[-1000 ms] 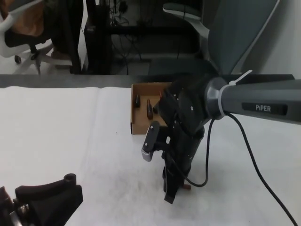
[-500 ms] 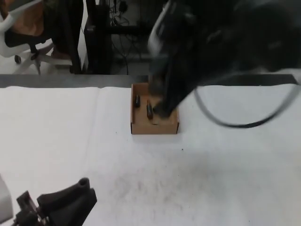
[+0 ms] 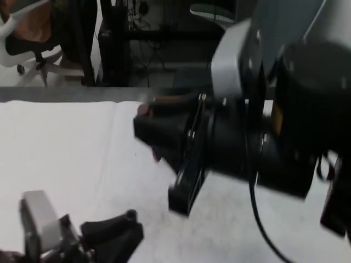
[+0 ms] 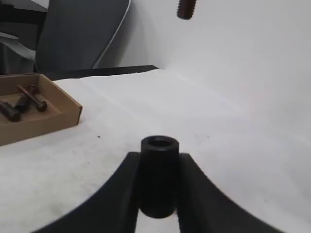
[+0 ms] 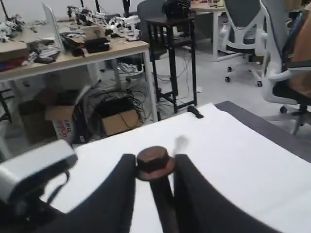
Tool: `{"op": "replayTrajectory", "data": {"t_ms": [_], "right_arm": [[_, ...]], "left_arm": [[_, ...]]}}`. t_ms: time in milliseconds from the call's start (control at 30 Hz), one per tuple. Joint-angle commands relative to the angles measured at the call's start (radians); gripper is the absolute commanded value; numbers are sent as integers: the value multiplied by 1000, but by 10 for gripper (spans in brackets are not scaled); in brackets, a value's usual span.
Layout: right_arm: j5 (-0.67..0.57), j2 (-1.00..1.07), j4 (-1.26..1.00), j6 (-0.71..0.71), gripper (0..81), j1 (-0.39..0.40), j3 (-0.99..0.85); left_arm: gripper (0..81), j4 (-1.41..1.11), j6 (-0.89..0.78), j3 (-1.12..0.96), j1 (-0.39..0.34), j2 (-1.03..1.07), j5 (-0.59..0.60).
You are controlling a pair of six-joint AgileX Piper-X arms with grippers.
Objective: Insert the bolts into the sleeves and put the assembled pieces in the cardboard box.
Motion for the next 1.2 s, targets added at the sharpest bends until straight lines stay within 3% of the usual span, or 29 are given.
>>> {"op": "replayTrajectory", "data": {"t_ms": [0, 333, 800, 1167], "right_arm": [[40, -5, -87, 56, 6, 17, 27], [40, -5, -63, 68, 6, 17, 43], [89, -5, -57, 46, 6, 17, 70], [89, -5, -57, 68, 6, 17, 76]], "left_arm": [[18, -168, 6, -11, -26, 126, 0], [18, -462, -22, -95, -34, 441, 75], [18, -555, -24, -126, -34, 447, 75], [18, -639, -16, -128, -34, 447, -1]]}}
